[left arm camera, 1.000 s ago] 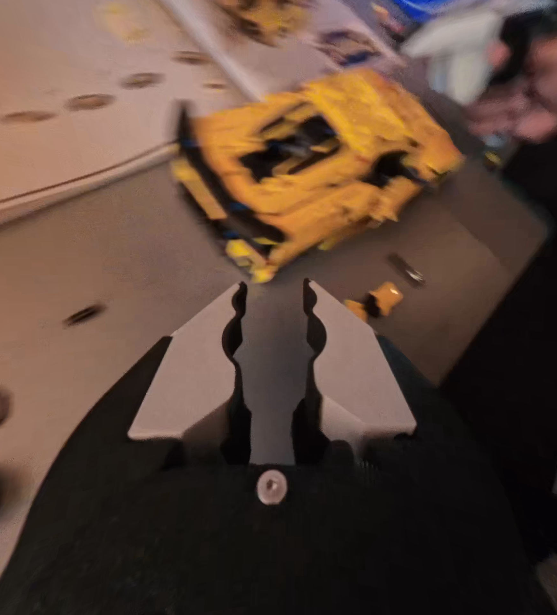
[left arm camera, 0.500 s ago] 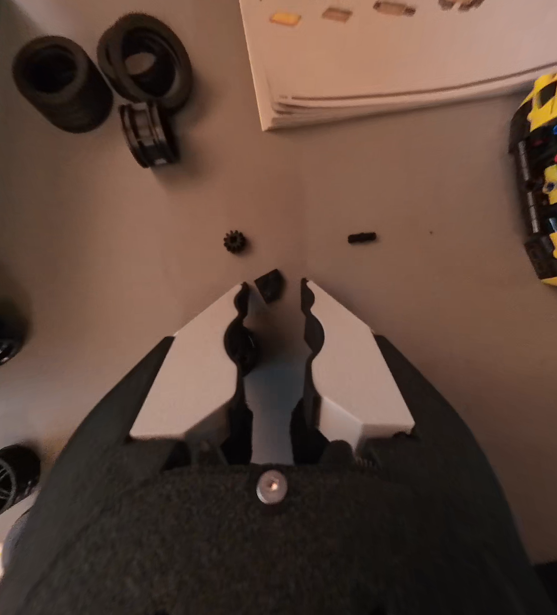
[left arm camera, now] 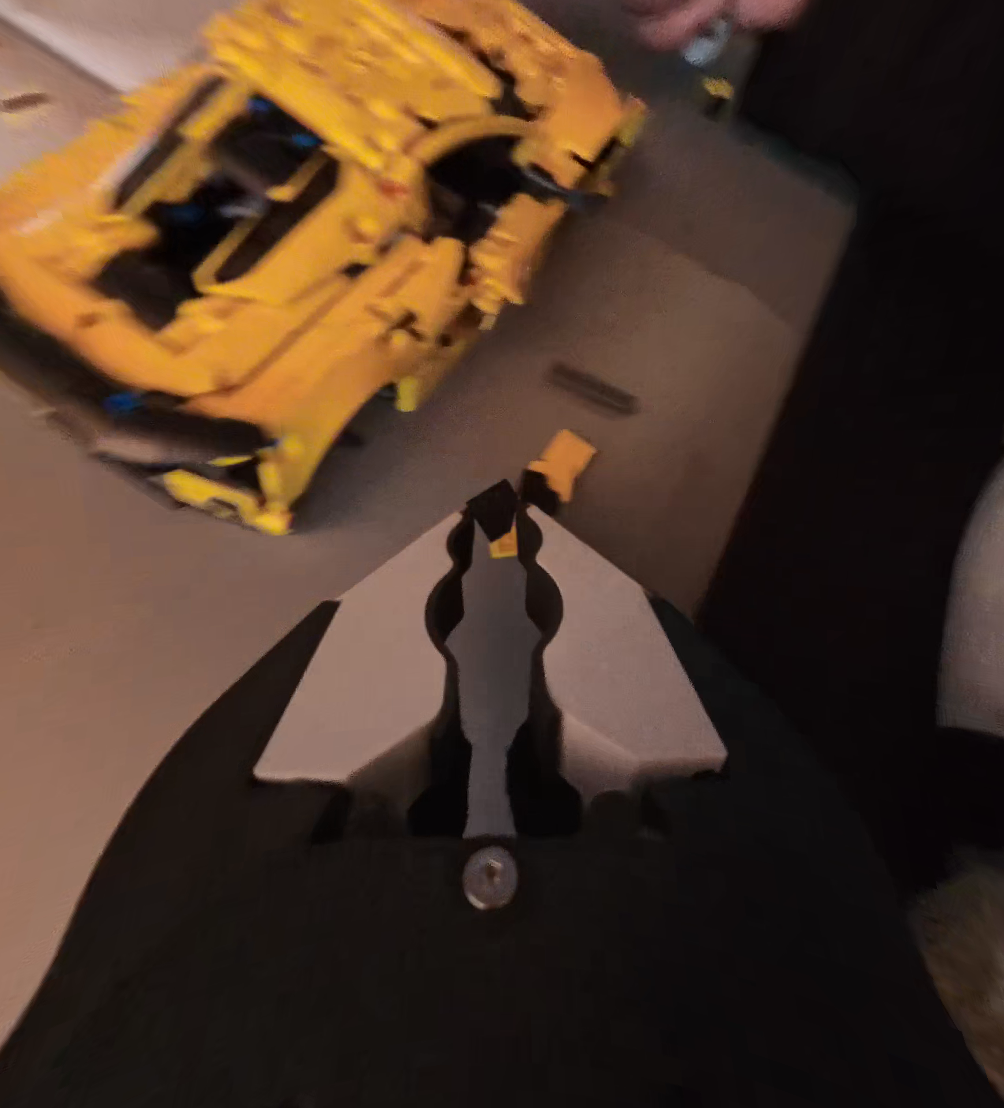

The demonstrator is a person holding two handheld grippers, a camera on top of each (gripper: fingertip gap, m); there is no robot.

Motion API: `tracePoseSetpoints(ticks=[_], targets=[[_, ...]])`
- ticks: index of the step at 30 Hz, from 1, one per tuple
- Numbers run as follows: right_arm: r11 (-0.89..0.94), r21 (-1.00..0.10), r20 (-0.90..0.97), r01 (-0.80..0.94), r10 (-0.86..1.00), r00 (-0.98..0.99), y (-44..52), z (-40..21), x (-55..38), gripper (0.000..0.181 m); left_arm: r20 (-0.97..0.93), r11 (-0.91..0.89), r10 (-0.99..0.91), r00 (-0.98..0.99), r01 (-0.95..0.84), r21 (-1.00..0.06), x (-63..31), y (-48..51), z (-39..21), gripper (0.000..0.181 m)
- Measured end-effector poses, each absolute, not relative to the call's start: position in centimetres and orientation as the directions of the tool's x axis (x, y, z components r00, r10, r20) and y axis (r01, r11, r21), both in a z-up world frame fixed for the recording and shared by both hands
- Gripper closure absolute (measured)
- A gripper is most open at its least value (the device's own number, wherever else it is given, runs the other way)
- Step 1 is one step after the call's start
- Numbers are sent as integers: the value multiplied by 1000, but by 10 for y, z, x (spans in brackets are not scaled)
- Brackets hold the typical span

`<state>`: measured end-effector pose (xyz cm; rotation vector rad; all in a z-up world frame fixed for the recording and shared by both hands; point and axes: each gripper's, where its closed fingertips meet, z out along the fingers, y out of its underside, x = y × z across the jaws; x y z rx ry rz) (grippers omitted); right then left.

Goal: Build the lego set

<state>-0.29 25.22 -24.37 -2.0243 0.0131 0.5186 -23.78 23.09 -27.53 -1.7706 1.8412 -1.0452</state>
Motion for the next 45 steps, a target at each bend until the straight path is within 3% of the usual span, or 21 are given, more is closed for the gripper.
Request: tracePoseSetpoints(ticks=[9,14,22,26,32,36,40,45], targets=[[-489,-844,-361,-222,211,909,252,-240,-3,159,193,15,-961,-201,-729,-684,-238,206,-294,167],[-486,-845,-360,-221,213,908,251,-239,-4,159,202,-41,-969,-143,-714,-699,-241,210,-288,150],[-481,-850,-358,-215,226,906,252,-236,-7,158,170,-202,-979,112,-616,-762,-276,259,-268,150],[-470,-855,-357,-220,225,906,251,-233,-7,158,126,-299,-943,308,-619,-727,-309,300,-275,150],[-463,-858,-356,-220,229,906,252,-231,-8,159,34,-333,-873,487,-544,-770,-326,345,-262,151],[-456,-861,-358,-224,231,905,253,-230,-10,159,-41,-294,-813,581,-472,-831,-303,392,-236,150],[-439,-868,-359,-231,234,904,254,-226,-9,159,77,-265,-855,514,-305,-915,-238,431,-187,145],[-333,-925,-249,-181,174,953,255,-214,11,153,-136,-312,-732,668,-505,-805,-215,542,-224,145]])
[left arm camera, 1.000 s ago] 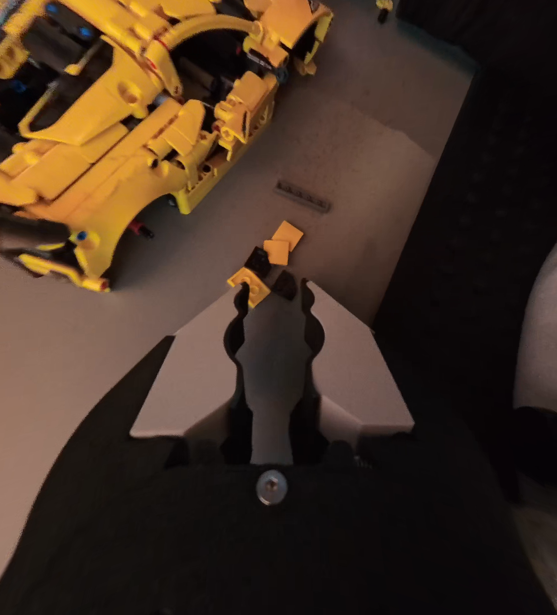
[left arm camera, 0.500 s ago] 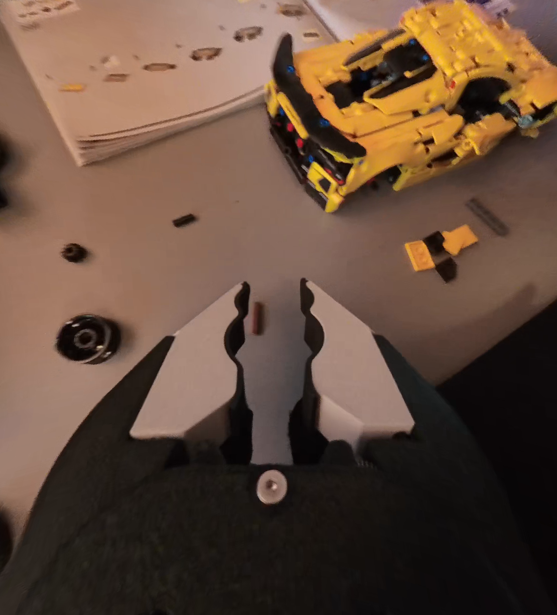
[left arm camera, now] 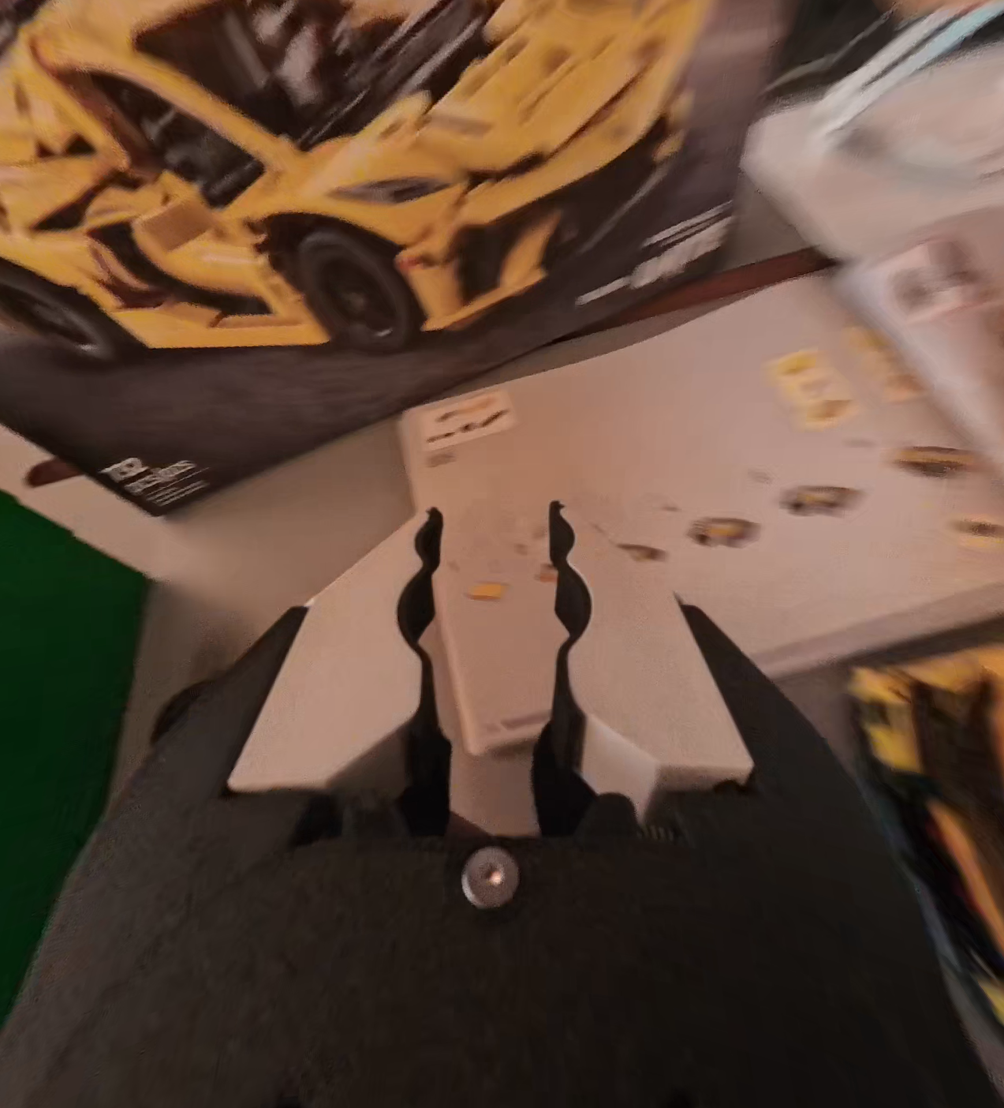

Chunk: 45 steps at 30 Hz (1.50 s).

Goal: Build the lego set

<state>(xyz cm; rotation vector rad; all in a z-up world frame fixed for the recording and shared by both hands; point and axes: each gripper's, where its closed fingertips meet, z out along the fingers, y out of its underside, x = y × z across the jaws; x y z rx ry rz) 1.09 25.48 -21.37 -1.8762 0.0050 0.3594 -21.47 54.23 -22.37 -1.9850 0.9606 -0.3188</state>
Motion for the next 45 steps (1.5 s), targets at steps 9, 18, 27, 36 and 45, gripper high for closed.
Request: tracePoseSetpoints(ticks=[9,18,27,36,45], targets=[[-230,-968,-104,-95,30,994,248,-198,47,150,80,-514,-725,684,-461,-723,-179,559,-270,152],[-394,-912,-49,-114,-171,984,196,-187,96,159,49,-484,-731,681,-466,-741,-182,556,-274,153],[-446,-857,-105,-257,-337,936,104,-180,130,166,113,-495,-747,656,-435,-752,-175,556,-280,154],[-541,-804,17,-244,-432,902,52,-201,137,166,124,-487,-759,639,-432,-759,-170,551,-280,154],[-732,-653,63,-195,-309,949,25,-265,105,162,147,-488,-767,625,-418,-766,-166,547,-278,154]])
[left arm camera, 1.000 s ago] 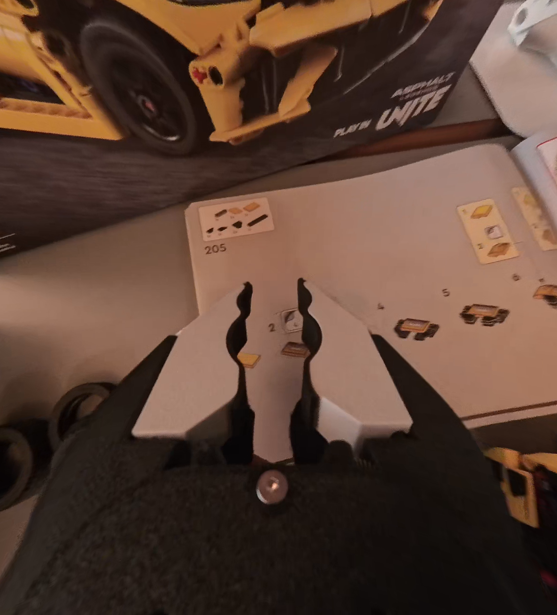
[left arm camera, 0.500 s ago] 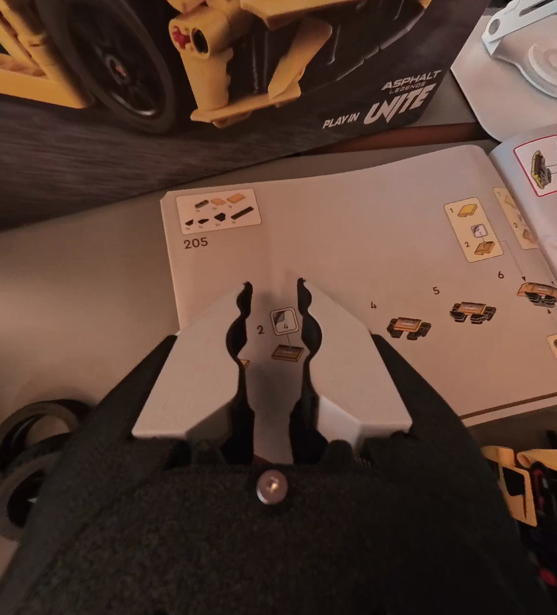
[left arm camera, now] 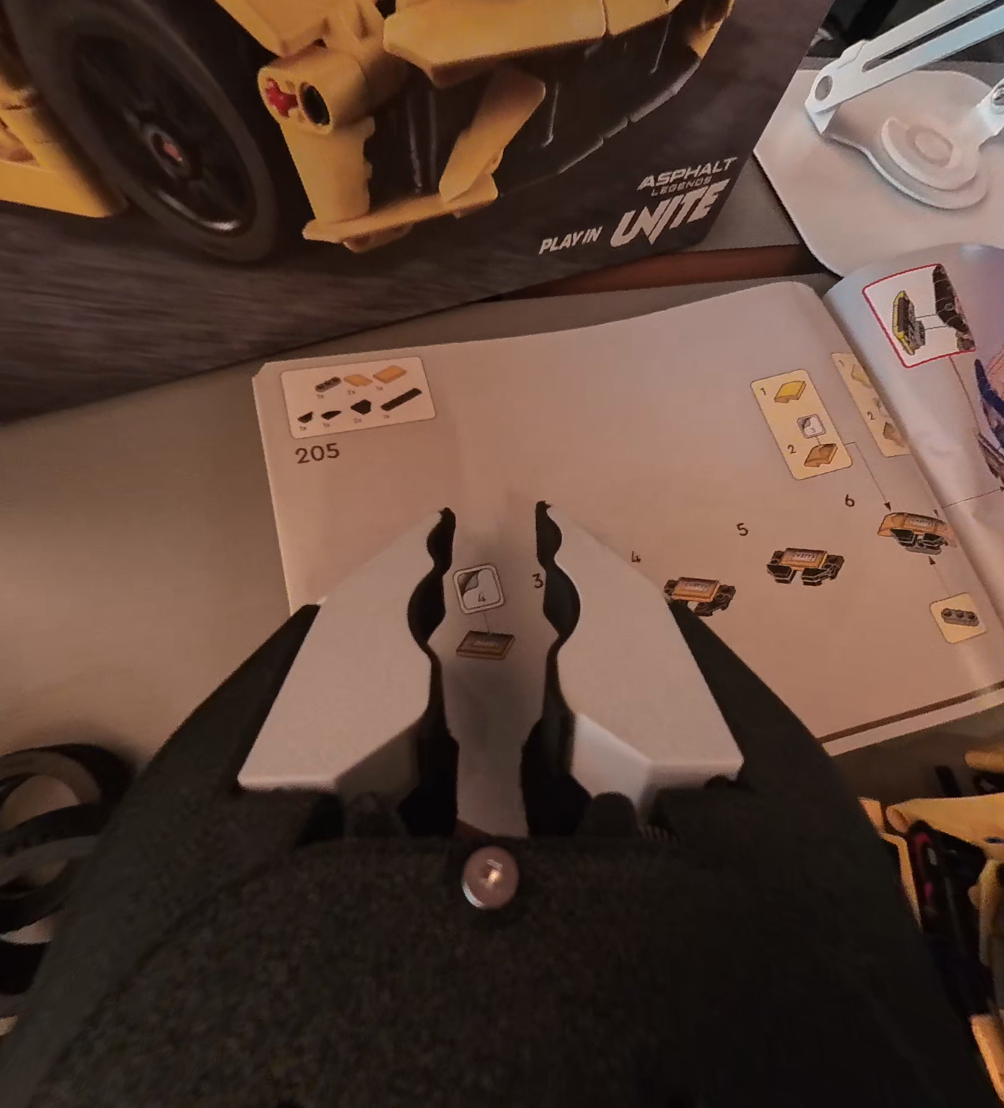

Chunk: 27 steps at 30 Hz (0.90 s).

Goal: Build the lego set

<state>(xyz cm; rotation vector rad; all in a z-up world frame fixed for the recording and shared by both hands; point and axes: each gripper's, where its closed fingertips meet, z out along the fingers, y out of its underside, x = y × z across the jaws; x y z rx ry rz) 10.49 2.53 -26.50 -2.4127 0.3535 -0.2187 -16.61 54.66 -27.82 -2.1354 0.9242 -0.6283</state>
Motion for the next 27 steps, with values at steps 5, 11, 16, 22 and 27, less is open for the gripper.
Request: tracePoseSetpoints(ticks=[5,11,16,22,27], targets=[[-742,-632,43,-223,-320,946,37,-283,105,166,140,-479,-771,622,-420,-771,-166,545,-276,154],[-760,-602,5,-247,-313,950,41,-302,103,170,146,-482,-769,622,-413,-773,-167,546,-275,154],[-802,-580,46,-142,-207,977,45,-288,83,174,138,-475,-770,623,-415,-776,-167,546,-273,154],[-698,-698,-123,160,336,934,125,-257,-84,173,136,-471,-769,625,-410,-781,-167,546,-270,154],[-687,-671,-103,280,461,882,160,-290,-133,173,94,-428,-776,624,-412,-804,-170,542,-252,154]])
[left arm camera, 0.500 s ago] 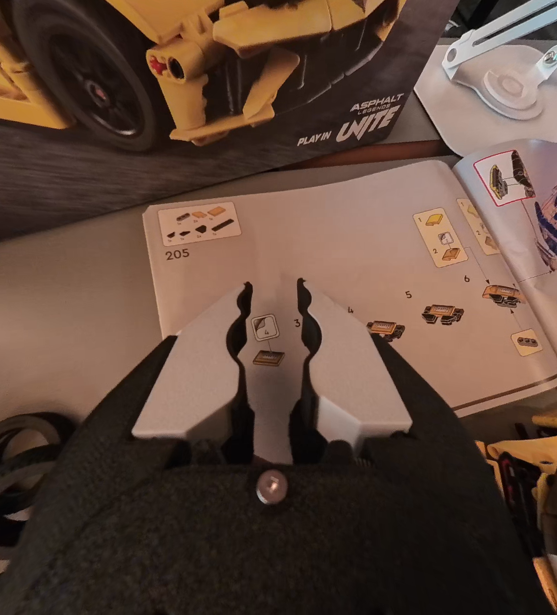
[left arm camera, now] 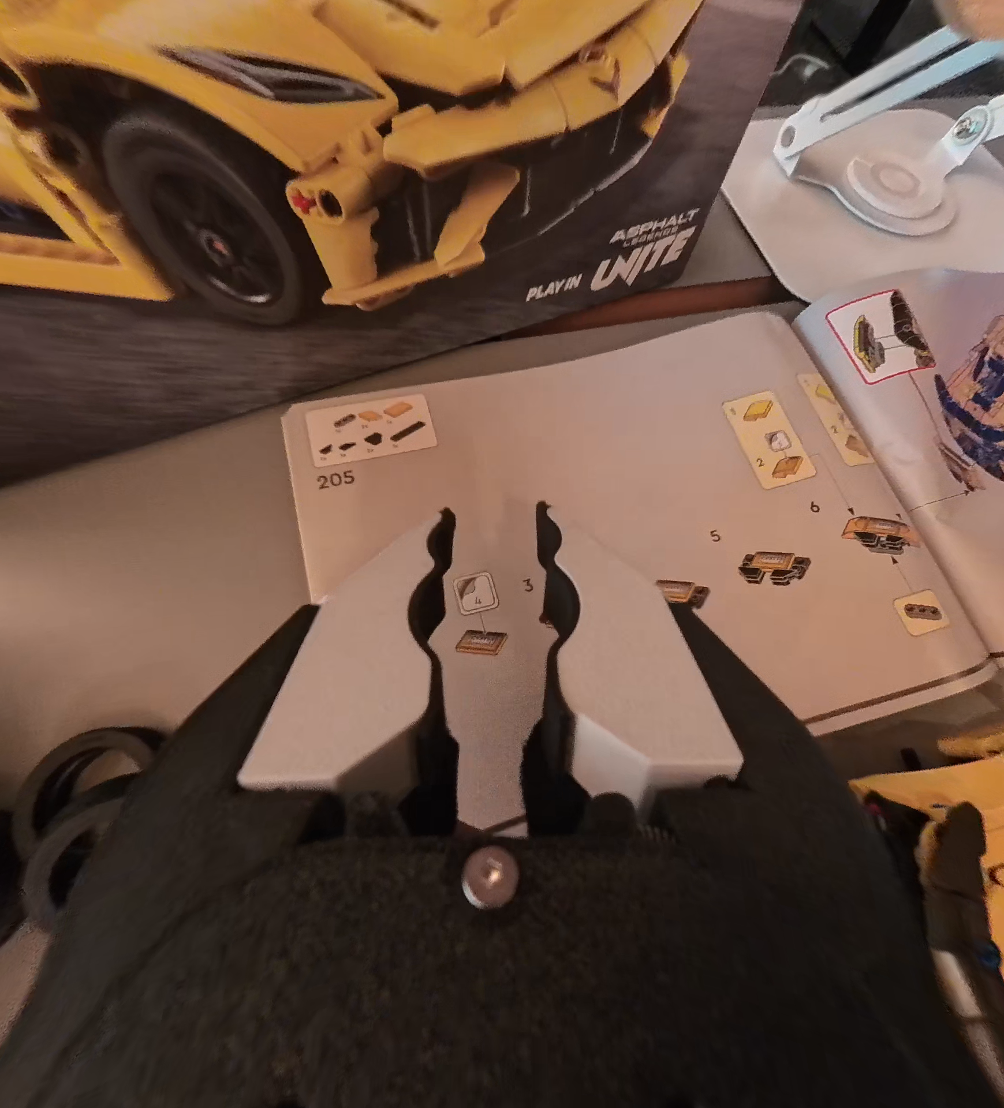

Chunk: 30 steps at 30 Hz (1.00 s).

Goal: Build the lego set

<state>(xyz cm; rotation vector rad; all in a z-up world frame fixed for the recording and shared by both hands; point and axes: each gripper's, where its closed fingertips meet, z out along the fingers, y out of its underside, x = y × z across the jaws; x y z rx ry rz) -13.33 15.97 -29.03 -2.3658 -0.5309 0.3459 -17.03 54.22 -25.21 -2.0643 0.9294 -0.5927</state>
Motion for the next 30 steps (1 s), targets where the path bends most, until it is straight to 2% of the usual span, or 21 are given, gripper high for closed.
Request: tracePoseSetpoints(ticks=[4,6,10,15,19,25,30], targets=[[-688,-666,-105,289,470,876,165,-301,-138,172,95,-407,-788,608,-400,-821,-173,533,-235,153],[-675,-689,-96,264,445,890,164,-296,-135,159,121,-410,-810,573,-407,-817,-175,516,-227,153],[-646,-738,-78,193,365,928,145,-278,-115,146,168,-368,-892,420,-458,-809,-200,434,-214,153],[-596,-770,66,228,281,957,104,-275,-83,138,171,-307,-946,276,-590,-746,-273,310,-262,154],[-563,-766,165,310,295,941,102,-272,-84,140,195,-351,-926,323,-546,-761,-294,290,-266,153],[-535,-752,256,385,301,919,99,-272,-88,137,69,-285,-926,370,-568,-772,-305,286,-271,153],[-636,-710,143,301,288,947,82,-287,-98,138,88,-324,-895,437,-503,-801,-317,290,-266,153]])
